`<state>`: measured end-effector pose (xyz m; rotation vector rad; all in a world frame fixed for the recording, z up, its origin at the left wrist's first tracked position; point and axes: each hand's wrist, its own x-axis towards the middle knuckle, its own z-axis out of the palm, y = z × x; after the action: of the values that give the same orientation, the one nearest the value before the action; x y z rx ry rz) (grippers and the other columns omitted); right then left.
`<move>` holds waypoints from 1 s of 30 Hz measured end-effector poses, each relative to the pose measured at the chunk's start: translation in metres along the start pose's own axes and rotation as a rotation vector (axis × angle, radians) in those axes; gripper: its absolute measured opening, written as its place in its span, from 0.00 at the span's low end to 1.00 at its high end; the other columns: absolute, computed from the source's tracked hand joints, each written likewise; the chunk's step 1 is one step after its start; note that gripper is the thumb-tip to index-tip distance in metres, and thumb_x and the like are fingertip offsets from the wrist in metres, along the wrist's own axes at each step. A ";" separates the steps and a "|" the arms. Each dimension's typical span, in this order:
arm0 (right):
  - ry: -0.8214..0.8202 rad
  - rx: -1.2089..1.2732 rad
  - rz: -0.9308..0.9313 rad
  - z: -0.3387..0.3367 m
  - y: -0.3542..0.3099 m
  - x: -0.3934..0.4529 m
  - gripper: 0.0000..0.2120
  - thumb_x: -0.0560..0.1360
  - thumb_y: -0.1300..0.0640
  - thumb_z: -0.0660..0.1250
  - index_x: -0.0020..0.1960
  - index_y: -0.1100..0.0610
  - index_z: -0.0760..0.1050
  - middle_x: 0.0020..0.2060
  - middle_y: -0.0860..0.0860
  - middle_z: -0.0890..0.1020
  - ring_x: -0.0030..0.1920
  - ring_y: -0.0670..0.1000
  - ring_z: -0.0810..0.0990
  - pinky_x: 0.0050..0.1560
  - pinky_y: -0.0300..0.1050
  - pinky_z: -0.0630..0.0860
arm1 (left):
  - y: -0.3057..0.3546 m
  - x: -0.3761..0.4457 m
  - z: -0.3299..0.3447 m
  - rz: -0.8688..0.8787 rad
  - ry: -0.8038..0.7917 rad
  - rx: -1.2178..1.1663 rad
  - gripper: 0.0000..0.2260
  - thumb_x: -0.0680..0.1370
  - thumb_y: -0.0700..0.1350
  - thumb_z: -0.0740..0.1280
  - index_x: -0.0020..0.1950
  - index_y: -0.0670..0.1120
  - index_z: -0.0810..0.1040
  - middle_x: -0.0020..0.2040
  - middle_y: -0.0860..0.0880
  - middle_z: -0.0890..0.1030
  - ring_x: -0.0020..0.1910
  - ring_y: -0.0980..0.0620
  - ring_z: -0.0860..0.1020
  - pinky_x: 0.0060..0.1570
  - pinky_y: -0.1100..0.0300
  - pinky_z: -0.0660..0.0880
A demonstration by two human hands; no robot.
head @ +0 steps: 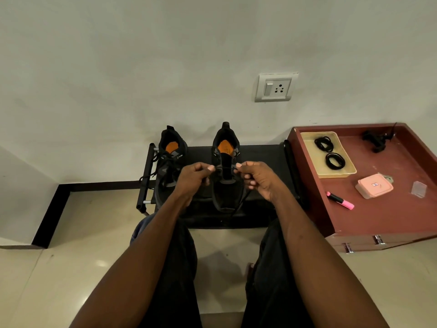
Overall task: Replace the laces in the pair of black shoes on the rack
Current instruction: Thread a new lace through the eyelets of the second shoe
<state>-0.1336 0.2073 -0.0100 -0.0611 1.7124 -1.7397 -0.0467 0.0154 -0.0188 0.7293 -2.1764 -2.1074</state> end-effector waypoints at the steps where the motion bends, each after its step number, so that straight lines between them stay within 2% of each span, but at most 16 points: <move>1: 0.033 0.013 -0.006 -0.004 0.001 0.002 0.07 0.80 0.61 0.65 0.44 0.61 0.77 0.28 0.50 0.67 0.23 0.45 0.60 0.26 0.40 0.56 | -0.001 0.002 -0.005 -0.007 0.106 -0.003 0.05 0.81 0.42 0.67 0.48 0.43 0.82 0.37 0.49 0.79 0.38 0.54 0.76 0.46 0.58 0.75; 4: 0.126 0.035 -0.013 -0.011 0.004 0.008 0.09 0.80 0.66 0.60 0.47 0.62 0.78 0.30 0.51 0.71 0.25 0.46 0.64 0.27 0.40 0.60 | -0.007 0.006 -0.019 -0.053 0.384 0.052 0.07 0.81 0.41 0.66 0.43 0.46 0.80 0.41 0.49 0.80 0.41 0.53 0.77 0.42 0.59 0.74; 7: 0.174 0.008 0.004 -0.012 0.002 0.011 0.12 0.80 0.70 0.57 0.51 0.63 0.79 0.35 0.52 0.77 0.29 0.46 0.71 0.29 0.38 0.67 | -0.009 0.005 -0.025 -0.115 0.613 0.180 0.13 0.79 0.36 0.63 0.35 0.45 0.74 0.34 0.48 0.75 0.33 0.52 0.73 0.36 0.56 0.71; 8: 0.177 -0.001 0.020 -0.012 0.003 0.011 0.13 0.80 0.71 0.57 0.53 0.64 0.79 0.37 0.53 0.79 0.31 0.46 0.73 0.30 0.38 0.69 | -0.008 0.005 -0.025 -0.128 0.684 0.228 0.12 0.78 0.36 0.63 0.35 0.44 0.74 0.35 0.47 0.76 0.33 0.52 0.74 0.34 0.58 0.70; 10: 0.199 -0.026 0.061 -0.013 0.006 0.014 0.11 0.80 0.71 0.58 0.52 0.64 0.79 0.39 0.55 0.82 0.32 0.47 0.76 0.31 0.38 0.72 | -0.006 0.006 -0.026 -0.154 0.811 0.256 0.06 0.78 0.36 0.63 0.45 0.38 0.78 0.49 0.45 0.78 0.40 0.50 0.77 0.32 0.64 0.67; 11: 0.237 -0.065 0.084 -0.015 0.009 0.015 0.10 0.80 0.70 0.60 0.50 0.63 0.79 0.38 0.55 0.83 0.31 0.47 0.76 0.30 0.38 0.72 | -0.004 0.005 -0.027 -0.179 0.854 0.237 0.06 0.78 0.36 0.63 0.51 0.36 0.78 0.56 0.43 0.75 0.44 0.50 0.76 0.33 0.66 0.66; 12: 0.291 -0.130 0.098 -0.016 0.012 0.016 0.08 0.79 0.69 0.62 0.47 0.62 0.79 0.37 0.55 0.83 0.30 0.47 0.76 0.28 0.39 0.72 | -0.003 0.005 -0.027 -0.208 0.890 0.219 0.09 0.78 0.36 0.64 0.58 0.36 0.77 0.61 0.42 0.72 0.47 0.49 0.75 0.36 0.66 0.69; 14: 0.393 -0.303 0.084 -0.018 0.018 0.017 0.07 0.78 0.65 0.66 0.42 0.60 0.77 0.32 0.54 0.83 0.26 0.47 0.75 0.26 0.39 0.69 | -0.002 0.004 -0.025 -0.212 0.909 0.275 0.16 0.77 0.38 0.66 0.66 0.38 0.74 0.67 0.40 0.68 0.58 0.44 0.74 0.49 0.60 0.73; 16: 0.390 -0.396 0.028 -0.015 0.020 0.016 0.08 0.78 0.60 0.70 0.40 0.59 0.78 0.31 0.53 0.81 0.25 0.47 0.74 0.25 0.38 0.67 | -0.002 0.002 -0.017 -0.044 0.824 0.374 0.23 0.77 0.39 0.69 0.71 0.43 0.69 0.71 0.42 0.65 0.67 0.43 0.69 0.62 0.55 0.72; 17: 0.334 -0.390 0.001 -0.011 0.018 0.015 0.07 0.78 0.60 0.70 0.41 0.59 0.80 0.31 0.53 0.81 0.26 0.47 0.73 0.25 0.38 0.66 | -0.003 0.002 -0.011 0.078 0.701 0.370 0.24 0.77 0.40 0.69 0.72 0.45 0.68 0.72 0.44 0.65 0.69 0.46 0.68 0.66 0.53 0.71; 18: 0.258 -0.365 -0.020 -0.006 0.016 0.013 0.06 0.79 0.61 0.68 0.44 0.60 0.82 0.32 0.53 0.80 0.28 0.47 0.73 0.27 0.38 0.67 | -0.003 0.003 -0.004 0.164 0.527 0.351 0.23 0.78 0.41 0.70 0.71 0.47 0.69 0.71 0.46 0.67 0.68 0.49 0.69 0.67 0.52 0.71; 20: 0.108 -0.293 -0.038 0.006 0.010 0.012 0.09 0.81 0.66 0.63 0.52 0.62 0.82 0.37 0.54 0.81 0.33 0.47 0.75 0.32 0.38 0.71 | -0.008 0.002 0.010 0.220 0.159 0.374 0.21 0.79 0.45 0.70 0.71 0.49 0.72 0.69 0.50 0.73 0.67 0.54 0.72 0.67 0.53 0.71; 22: 0.012 -0.235 -0.052 0.014 0.007 0.010 0.10 0.81 0.69 0.60 0.57 0.65 0.79 0.39 0.57 0.82 0.34 0.48 0.79 0.33 0.39 0.75 | -0.012 0.001 0.022 0.187 -0.058 0.366 0.21 0.78 0.48 0.71 0.70 0.49 0.73 0.65 0.52 0.78 0.65 0.55 0.75 0.66 0.55 0.72; 24: 0.003 -0.211 -0.080 0.019 0.007 0.009 0.06 0.80 0.68 0.63 0.56 0.66 0.75 0.38 0.59 0.82 0.32 0.50 0.81 0.29 0.41 0.75 | -0.015 0.002 0.027 0.153 -0.127 0.292 0.18 0.78 0.48 0.71 0.67 0.47 0.75 0.59 0.51 0.82 0.59 0.55 0.80 0.63 0.55 0.76; 27: 0.090 -0.211 -0.131 0.018 0.009 0.010 0.04 0.77 0.65 0.70 0.48 0.65 0.76 0.33 0.59 0.82 0.26 0.49 0.78 0.24 0.39 0.71 | -0.014 0.004 0.028 0.142 -0.113 0.169 0.06 0.80 0.41 0.69 0.56 0.43 0.81 0.47 0.46 0.86 0.46 0.54 0.84 0.50 0.61 0.80; 30: 0.134 -0.239 -0.130 0.015 0.011 0.014 0.03 0.76 0.65 0.70 0.46 0.66 0.80 0.33 0.57 0.80 0.29 0.47 0.76 0.28 0.38 0.71 | -0.016 0.007 0.027 0.105 -0.045 0.161 0.04 0.80 0.39 0.67 0.51 0.43 0.82 0.42 0.45 0.85 0.40 0.52 0.83 0.46 0.60 0.80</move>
<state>-0.1326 0.1884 -0.0236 -0.1684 2.0498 -1.6535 -0.0565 0.0385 -0.0381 0.5672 -2.3723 -1.9356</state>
